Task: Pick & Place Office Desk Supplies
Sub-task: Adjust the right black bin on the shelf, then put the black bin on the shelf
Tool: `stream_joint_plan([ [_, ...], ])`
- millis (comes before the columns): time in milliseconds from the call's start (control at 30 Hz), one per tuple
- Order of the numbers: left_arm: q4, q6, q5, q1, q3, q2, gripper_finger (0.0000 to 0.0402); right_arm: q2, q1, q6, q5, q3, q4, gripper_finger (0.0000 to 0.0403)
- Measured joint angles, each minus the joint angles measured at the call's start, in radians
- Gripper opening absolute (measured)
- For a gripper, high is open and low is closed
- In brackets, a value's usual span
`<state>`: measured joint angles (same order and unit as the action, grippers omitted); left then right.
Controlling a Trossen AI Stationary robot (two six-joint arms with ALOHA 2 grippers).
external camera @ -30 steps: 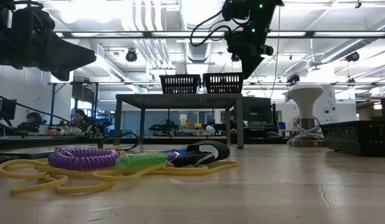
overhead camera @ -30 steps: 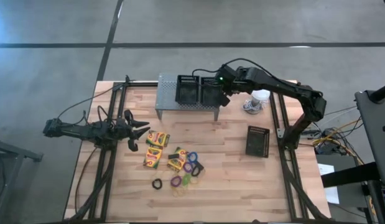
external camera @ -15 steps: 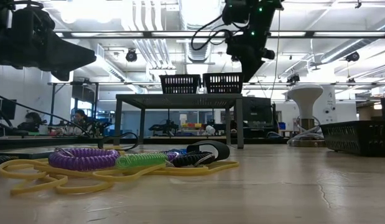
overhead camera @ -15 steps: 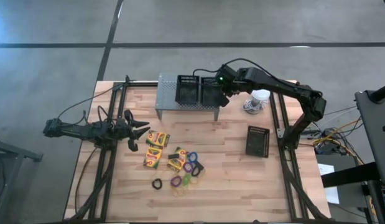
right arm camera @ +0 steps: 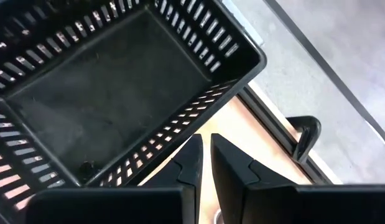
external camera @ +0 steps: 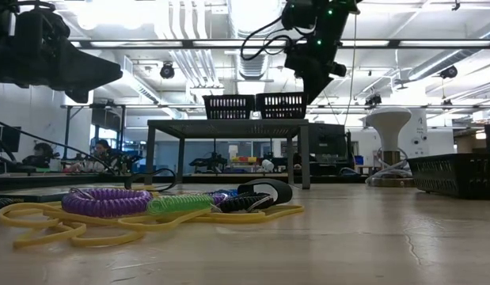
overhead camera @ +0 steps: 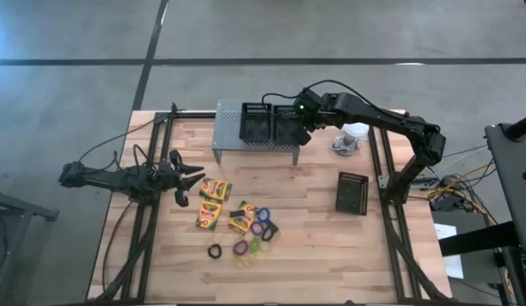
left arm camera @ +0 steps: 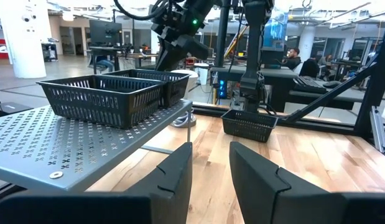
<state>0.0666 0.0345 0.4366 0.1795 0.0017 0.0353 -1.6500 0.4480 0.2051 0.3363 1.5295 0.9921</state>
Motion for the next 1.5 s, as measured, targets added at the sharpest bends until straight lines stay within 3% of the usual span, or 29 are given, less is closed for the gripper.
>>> stream_joint_plan([
  [200,0.000,0.000,0.000,0.000,0.000,0.000,0.0113,0.074,-0.043,0.048,0.005,0.003,0.080,0.0027],
  [367,0.000,0.000,0.000,0.000,0.000,0.000,0.0113,0.117,-0.181,0.166,-0.005,0.002,0.251,0.0027],
  [600,0.000,0.000,0.000,0.000,0.000,0.000,0.0113,0.108,-0.510,0.437,-0.255,-0.056,0.530,0.0032],
  [733,0.000,0.000,0.000,0.000,0.000,0.000,0.0113,0.118,-0.666,0.595,-0.449,-0.164,0.507,0.0063],
  [867,0.000,0.000,0.000,0.000,0.000,0.000,0.0113,0.126,-0.785,0.626,-0.495,-0.293,0.462,0.0109],
  [1133,0.000,0.000,0.000,0.000,0.000,0.000,0.0113,0.141,-0.803,0.477,-0.408,-0.511,0.263,0.0174],
  [1500,0.000,0.000,0.000,0.000,0.000,0.000,0.0113,0.161,-0.764,0.393,-0.404,-0.655,0.207,0.0168],
])
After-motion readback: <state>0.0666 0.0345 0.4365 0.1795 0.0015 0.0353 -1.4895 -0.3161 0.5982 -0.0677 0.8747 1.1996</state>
